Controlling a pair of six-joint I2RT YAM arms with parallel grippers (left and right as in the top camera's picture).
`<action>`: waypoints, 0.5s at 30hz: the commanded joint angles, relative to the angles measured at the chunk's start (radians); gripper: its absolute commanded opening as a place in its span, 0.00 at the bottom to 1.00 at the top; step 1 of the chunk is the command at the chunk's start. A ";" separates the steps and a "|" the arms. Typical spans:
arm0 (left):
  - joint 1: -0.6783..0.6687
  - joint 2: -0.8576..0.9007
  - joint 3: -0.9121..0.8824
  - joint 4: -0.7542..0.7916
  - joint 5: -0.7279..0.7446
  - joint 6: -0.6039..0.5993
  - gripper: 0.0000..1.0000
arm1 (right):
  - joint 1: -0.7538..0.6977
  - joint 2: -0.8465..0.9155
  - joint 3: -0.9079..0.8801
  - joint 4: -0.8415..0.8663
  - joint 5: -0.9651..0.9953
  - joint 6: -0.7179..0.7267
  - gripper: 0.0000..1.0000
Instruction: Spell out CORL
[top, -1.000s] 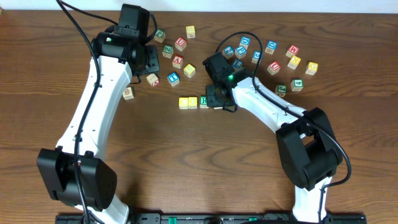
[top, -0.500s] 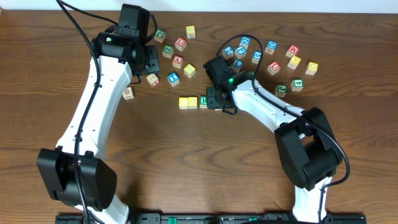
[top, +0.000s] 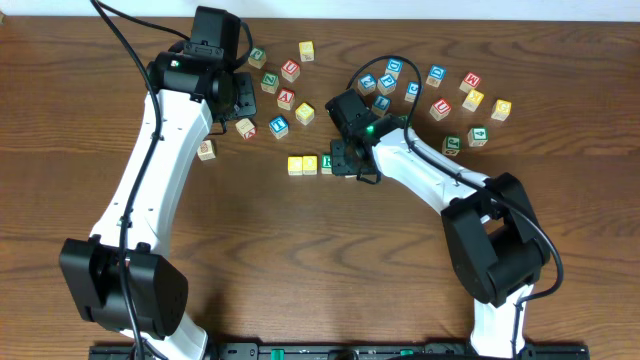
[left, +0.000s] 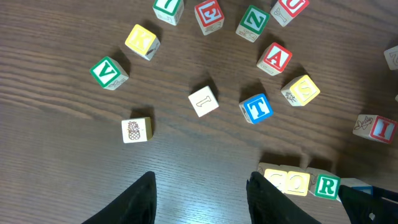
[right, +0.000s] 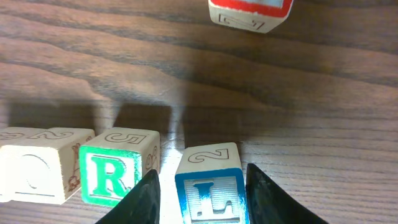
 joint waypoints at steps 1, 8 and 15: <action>0.001 -0.027 0.025 -0.002 -0.017 0.009 0.46 | 0.002 -0.082 0.033 -0.011 0.000 -0.005 0.41; 0.000 -0.027 0.025 0.000 -0.017 0.009 0.47 | -0.035 -0.184 0.033 -0.071 0.006 -0.004 0.43; 0.001 -0.027 0.025 0.002 -0.017 0.009 0.47 | -0.051 -0.160 0.031 -0.143 0.006 -0.004 0.32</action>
